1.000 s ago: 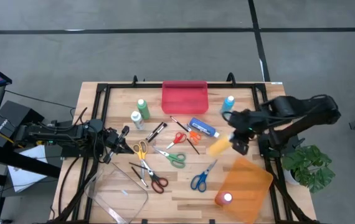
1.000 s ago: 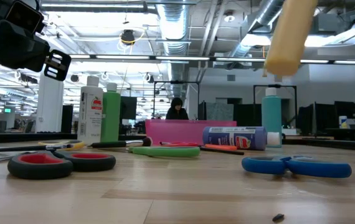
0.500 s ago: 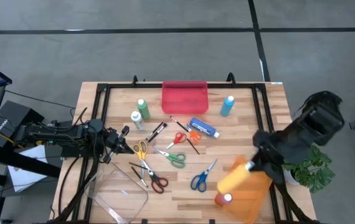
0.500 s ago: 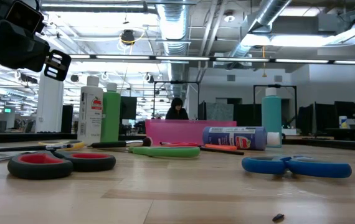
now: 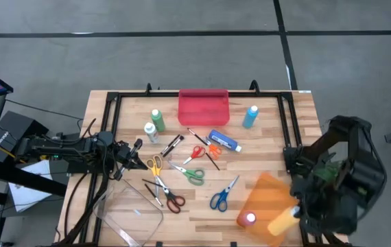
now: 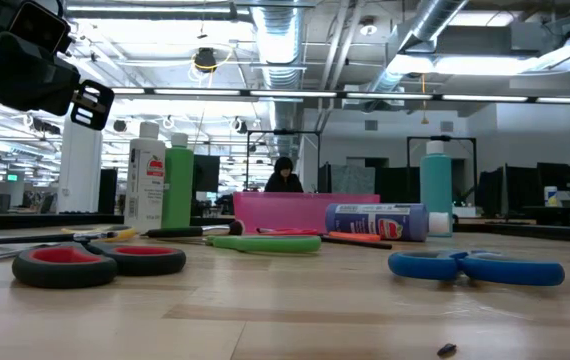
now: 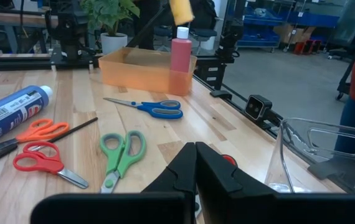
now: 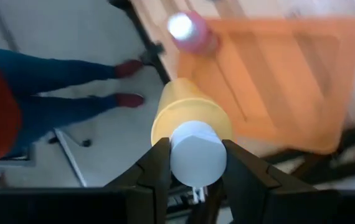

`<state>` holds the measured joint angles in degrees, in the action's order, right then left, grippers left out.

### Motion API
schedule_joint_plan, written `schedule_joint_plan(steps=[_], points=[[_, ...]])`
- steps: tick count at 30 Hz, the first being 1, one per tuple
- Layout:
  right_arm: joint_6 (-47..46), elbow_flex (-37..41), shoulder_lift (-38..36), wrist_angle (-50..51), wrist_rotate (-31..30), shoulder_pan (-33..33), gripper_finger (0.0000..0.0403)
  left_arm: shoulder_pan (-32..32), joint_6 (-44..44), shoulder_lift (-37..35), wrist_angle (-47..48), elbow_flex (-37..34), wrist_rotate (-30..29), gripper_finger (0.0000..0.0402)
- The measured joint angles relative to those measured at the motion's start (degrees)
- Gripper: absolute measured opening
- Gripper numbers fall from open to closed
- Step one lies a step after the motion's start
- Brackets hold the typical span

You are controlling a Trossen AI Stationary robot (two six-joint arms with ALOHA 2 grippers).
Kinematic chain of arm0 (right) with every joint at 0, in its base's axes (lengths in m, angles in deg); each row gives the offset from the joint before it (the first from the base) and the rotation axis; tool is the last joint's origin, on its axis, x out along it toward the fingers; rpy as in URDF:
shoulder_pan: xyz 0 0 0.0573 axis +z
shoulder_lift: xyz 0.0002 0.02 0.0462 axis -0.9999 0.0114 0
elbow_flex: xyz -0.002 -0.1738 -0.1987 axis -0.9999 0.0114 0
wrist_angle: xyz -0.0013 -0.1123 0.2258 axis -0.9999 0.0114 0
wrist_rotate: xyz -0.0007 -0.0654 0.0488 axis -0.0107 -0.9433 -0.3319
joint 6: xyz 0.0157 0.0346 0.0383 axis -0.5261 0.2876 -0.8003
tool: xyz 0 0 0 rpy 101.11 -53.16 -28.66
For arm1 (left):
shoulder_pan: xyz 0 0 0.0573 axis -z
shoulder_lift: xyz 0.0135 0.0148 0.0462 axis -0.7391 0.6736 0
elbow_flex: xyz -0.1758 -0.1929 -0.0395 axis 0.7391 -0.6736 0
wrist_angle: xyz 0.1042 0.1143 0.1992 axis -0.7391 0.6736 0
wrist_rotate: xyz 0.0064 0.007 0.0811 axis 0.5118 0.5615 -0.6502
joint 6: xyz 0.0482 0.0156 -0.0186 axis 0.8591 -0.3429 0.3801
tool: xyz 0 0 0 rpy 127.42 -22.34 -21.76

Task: Pick & Place Paint Supplies
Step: Put the yellow paint bottle into the orange bin

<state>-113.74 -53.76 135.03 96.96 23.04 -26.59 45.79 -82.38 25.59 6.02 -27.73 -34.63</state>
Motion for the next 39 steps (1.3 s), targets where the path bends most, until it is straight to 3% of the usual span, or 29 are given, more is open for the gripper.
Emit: schedule_joint_plan(steps=[5, 18, 31, 39], points=[[-3.15, 0.02, 5.63, -0.29, -0.8, 2.15, 0.0111, 0.02, 0.0, 0.01, 0.02, 0.0, 0.0, 0.0], [-0.46, 0.07, 19.08, -0.32, 4.63, 0.41, 0.0111, 0.0, 0.0, 0.01, 0.0, 0.0, -0.01, 0.0], [0.17, 0.12, 21.95, -0.31, 4.52, -0.88, 0.0111, 0.01, 0.0, 0.0, -0.17, 0.0, 0.0, 0.0], [-0.13, 5.84, 21.97, -6.63, 6.8, -0.24, 0.0111, 0.01, 0.0, 0.0, -0.25, 0.0, -0.01, 0.0]])
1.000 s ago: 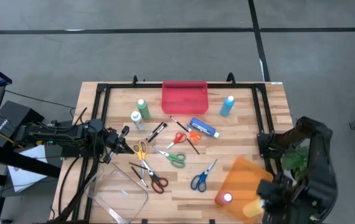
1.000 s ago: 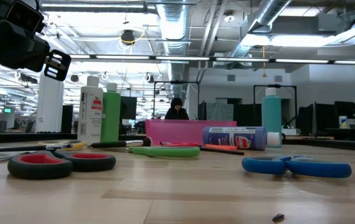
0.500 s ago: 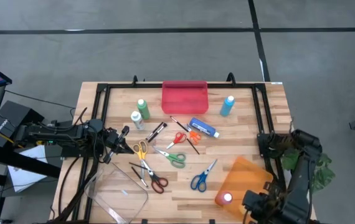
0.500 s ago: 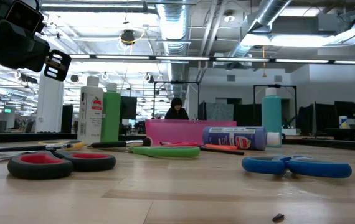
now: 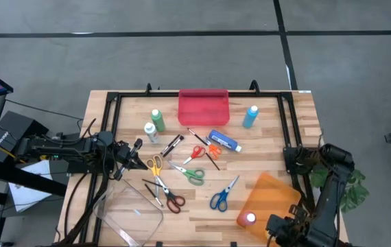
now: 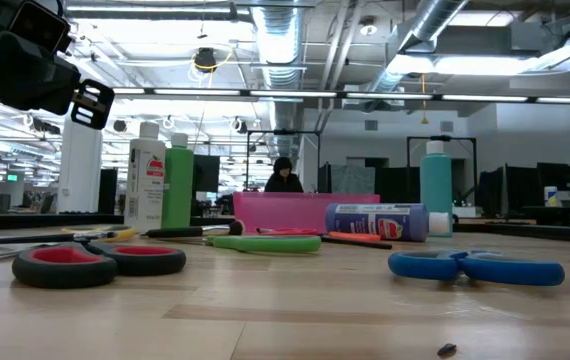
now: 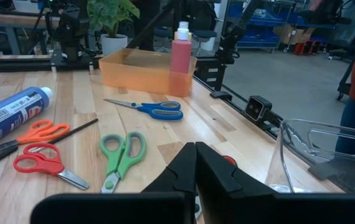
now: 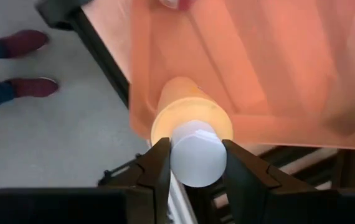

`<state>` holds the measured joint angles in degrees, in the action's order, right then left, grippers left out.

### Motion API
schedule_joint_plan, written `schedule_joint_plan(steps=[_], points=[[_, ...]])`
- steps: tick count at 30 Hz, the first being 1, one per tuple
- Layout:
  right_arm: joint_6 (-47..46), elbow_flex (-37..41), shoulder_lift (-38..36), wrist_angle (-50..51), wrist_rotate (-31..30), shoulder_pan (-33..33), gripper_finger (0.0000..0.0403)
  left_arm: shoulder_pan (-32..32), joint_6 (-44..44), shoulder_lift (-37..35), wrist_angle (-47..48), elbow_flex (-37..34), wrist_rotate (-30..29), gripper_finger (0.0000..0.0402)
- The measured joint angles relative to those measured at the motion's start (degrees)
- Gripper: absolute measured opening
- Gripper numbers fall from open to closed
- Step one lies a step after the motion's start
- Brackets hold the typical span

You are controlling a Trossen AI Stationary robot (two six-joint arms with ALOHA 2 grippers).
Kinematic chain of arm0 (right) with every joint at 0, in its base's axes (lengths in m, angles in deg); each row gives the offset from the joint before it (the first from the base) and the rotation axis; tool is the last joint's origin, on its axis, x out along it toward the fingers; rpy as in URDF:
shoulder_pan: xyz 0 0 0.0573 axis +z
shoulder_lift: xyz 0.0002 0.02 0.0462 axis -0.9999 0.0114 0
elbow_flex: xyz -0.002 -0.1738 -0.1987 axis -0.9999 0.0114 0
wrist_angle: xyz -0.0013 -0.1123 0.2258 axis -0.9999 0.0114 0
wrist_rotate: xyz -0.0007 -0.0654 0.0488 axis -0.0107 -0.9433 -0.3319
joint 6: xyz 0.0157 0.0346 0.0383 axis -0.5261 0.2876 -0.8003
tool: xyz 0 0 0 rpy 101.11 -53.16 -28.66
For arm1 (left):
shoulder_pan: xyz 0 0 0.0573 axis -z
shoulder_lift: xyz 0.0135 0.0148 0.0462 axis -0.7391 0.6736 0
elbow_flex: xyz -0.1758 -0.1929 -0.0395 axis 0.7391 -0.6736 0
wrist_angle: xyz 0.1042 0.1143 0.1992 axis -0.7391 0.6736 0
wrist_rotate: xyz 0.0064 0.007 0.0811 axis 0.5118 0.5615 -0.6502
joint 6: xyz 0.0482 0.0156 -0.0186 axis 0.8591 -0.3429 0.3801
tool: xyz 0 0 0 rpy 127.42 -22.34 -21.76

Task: Pick & Place Paint Supplies
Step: Put the yellow paint bottle into the orange bin

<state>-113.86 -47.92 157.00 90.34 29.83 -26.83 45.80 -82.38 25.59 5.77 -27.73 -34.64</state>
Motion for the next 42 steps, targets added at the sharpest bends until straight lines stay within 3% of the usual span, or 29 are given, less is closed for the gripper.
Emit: schedule_joint_plan(steps=[25, 33, 42], points=[[0.36, 0.23, -0.11, -2.92, 0.48, 0.46, 0.0111, -0.01, 0.0, 0.01, -0.36, 0.0, 0.0, 0.0], [0.49, 2.3, -0.28, -6.51, 0.81, 0.49, 0.0153, 0.0, 0.0, 0.01, -0.36, -0.01, 0.02, 0.0], [1.39, 2.42, -0.25, -6.72, 0.79, 0.46, 0.0166, -0.01, 0.0, 0.01, -0.36, 0.0, 0.02, 0.0]])
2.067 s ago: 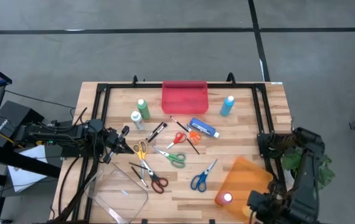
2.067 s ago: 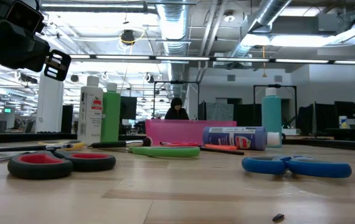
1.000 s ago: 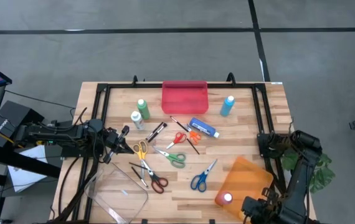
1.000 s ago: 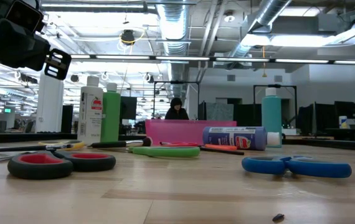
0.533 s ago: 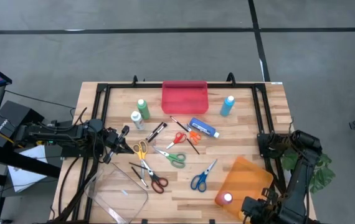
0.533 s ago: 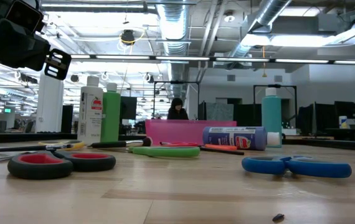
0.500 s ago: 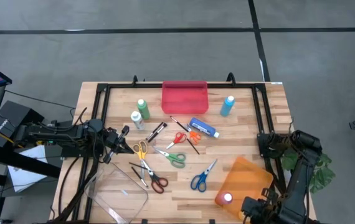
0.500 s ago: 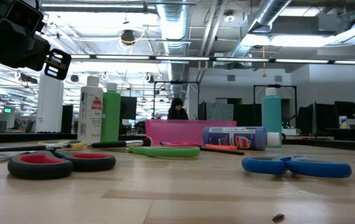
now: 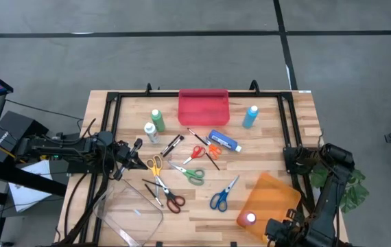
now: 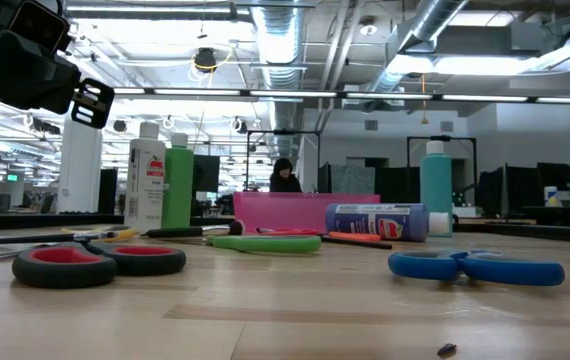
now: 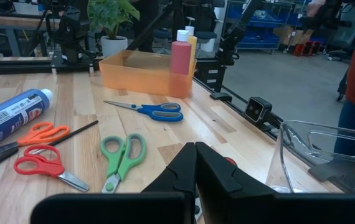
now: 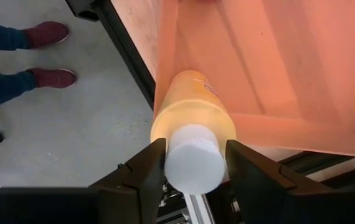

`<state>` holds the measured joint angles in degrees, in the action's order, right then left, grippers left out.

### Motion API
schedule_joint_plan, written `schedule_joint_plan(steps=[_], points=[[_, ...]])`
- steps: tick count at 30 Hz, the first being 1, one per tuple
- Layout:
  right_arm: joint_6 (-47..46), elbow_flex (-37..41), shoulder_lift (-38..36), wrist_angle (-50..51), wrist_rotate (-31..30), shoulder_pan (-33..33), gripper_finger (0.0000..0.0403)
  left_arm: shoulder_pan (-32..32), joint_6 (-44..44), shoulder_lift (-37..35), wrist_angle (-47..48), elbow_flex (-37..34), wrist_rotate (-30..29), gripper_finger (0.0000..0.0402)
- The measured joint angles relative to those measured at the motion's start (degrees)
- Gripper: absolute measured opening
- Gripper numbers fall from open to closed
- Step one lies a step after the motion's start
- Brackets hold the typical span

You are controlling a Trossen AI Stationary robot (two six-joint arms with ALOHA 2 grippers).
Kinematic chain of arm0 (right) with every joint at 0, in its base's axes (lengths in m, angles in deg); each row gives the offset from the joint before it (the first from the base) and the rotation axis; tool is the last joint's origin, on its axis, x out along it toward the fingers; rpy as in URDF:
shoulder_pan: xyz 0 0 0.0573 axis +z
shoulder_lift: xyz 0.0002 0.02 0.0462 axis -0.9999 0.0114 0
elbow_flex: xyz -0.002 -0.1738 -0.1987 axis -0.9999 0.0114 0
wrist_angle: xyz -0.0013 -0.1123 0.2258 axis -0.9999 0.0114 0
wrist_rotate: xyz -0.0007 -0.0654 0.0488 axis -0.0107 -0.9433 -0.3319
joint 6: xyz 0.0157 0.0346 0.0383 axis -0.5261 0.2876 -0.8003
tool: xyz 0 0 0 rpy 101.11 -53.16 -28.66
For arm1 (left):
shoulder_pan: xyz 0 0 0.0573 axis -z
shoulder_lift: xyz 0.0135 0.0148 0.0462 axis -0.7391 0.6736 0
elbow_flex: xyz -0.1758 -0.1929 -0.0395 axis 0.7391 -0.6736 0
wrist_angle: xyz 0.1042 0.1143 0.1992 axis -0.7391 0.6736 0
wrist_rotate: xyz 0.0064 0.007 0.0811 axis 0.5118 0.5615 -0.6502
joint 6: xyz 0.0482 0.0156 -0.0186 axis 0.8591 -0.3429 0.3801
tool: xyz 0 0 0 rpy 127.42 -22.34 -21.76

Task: Pick & Place Paint Supplies
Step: Put the yellow paint bottle into the orange bin, then put the blue paint bottle into the orange bin

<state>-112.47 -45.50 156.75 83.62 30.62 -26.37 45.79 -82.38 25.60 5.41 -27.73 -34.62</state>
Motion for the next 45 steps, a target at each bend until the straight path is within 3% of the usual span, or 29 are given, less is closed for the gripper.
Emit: schedule_joint_plan(steps=[12, 17, 21, 27, 33, 40, 45], points=[[-0.01, 0.0, -2.84, -2.84, -0.39, -0.71, 0.026, 0.02, 0.0, 0.0, 0.0, 0.0, -0.02, 0.0], [2.17, 0.0, -8.14, -2.81, -0.8, -2.28, 0.0265, 0.01, 0.0, -0.02, 0.0, 0.0, -0.01, 0.0], [6.92, 0.0, -14.53, -1.73, -5.44, -5.4, 0.0265, 0.0, 0.0, -0.01, 0.0, 0.0, 0.0, 0.0], [18.25, -0.02, -22.84, 5.32, -10.99, -17.2, 0.0265, 0.0, 0.0, -0.02, -0.02, 0.0, 0.0, 0.0], [38.73, -0.02, -24.69, 12.73, -11.99, -34.68, 0.0265, 0.01, 0.0, -0.01, 0.0, 0.0, -0.02, 0.0], [57.98, 0.9, -25.97, 8.54, -15.44, -49.86, 0.0265, 0.0, 0.0, -0.02, 0.0, 0.0, 0.0, 0.0], [60.46, 14.05, -36.77, -4.56, -16.98, -54.39, 0.0265, 0.0, 0.0, -0.01, 0.0, 0.0, -0.02, 0.0]])
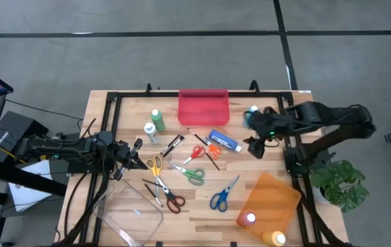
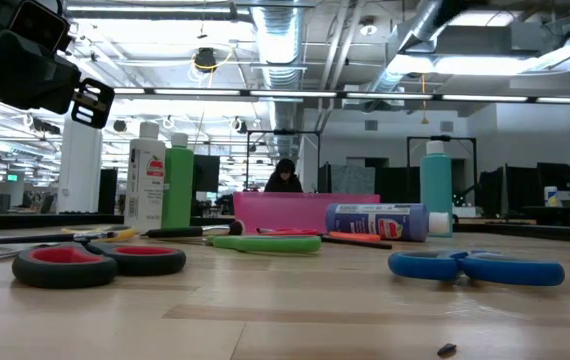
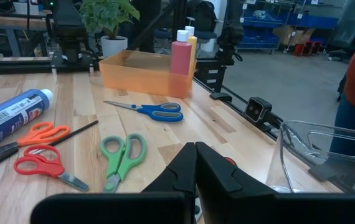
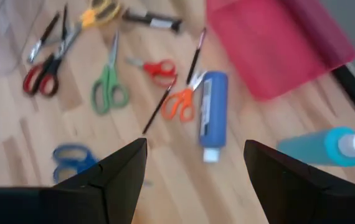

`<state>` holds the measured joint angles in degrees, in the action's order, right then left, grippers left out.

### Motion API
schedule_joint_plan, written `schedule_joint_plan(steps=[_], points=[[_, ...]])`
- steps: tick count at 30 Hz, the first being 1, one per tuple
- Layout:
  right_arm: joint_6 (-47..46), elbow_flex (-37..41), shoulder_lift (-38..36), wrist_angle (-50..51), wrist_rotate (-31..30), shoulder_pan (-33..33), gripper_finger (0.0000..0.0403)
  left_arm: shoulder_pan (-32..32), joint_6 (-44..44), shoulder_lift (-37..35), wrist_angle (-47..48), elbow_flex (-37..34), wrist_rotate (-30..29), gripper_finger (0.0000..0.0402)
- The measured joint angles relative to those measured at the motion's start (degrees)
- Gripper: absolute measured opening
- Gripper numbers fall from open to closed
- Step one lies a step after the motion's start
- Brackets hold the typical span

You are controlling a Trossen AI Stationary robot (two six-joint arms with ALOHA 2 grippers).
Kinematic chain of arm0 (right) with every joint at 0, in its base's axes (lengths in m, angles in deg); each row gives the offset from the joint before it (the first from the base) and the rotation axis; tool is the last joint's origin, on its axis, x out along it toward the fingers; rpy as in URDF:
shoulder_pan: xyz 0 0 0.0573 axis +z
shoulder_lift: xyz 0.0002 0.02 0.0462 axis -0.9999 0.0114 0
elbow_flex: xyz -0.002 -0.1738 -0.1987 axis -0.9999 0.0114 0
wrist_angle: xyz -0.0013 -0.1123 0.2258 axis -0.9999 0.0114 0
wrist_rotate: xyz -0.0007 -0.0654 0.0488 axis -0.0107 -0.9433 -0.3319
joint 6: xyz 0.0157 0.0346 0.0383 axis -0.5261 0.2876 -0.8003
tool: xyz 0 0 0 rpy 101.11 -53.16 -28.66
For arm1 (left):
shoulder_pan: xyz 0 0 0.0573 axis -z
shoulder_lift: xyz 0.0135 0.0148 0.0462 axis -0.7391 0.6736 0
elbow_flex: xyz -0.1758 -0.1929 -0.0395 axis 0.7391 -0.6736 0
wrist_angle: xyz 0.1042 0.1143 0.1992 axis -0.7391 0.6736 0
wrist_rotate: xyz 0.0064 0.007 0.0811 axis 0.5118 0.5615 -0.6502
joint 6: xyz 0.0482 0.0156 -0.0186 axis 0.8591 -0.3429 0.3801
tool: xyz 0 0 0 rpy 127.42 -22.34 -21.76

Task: Pick & Place Paint Supplies
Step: Put the blue paint bottle into the orange bin

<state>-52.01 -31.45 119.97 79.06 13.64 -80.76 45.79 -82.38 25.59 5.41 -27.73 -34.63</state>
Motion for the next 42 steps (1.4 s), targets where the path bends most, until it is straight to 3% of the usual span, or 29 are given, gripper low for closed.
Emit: schedule_joint_plan(steps=[6, 10, 15, 26, 31, 42], points=[[-1.37, 24.84, -13.13, -18.55, -4.14, -1.77, 0.0265, 0.01, 0.0, -0.01, -0.83, 0.0, 0.02, 0.0], [-1.37, 39.05, -17.32, -33.73, -4.2, -2.64, 0.0265, 0.01, 0.0, -0.01, -0.9, 0.0, 0.0, 0.0], [-0.66, 50.92, -19.21, -46.43, -5.15, -3.8, 0.0265, 0.02, 0.0, -0.01, -0.9, 0.0, 0.02, 0.0], [-0.12, 60.09, -15.03, -50.69, -4.21, -3.9, 0.0265, 0.02, 0.0, -0.01, -0.87, 0.0, -0.01, 0.0], [1.43, 63.09, -12.78, -57.4, -1.57, -3.9, 0.0265, -0.01, 0.0, -0.01, -0.87, 0.0, -0.01, 0.0], [3.19, 66.38, -6.39, -65.69, -1.0, -3.88, 0.0265, 0.0, 0.0, 0.0, -0.87, 0.0, 0.0, 0.0]])
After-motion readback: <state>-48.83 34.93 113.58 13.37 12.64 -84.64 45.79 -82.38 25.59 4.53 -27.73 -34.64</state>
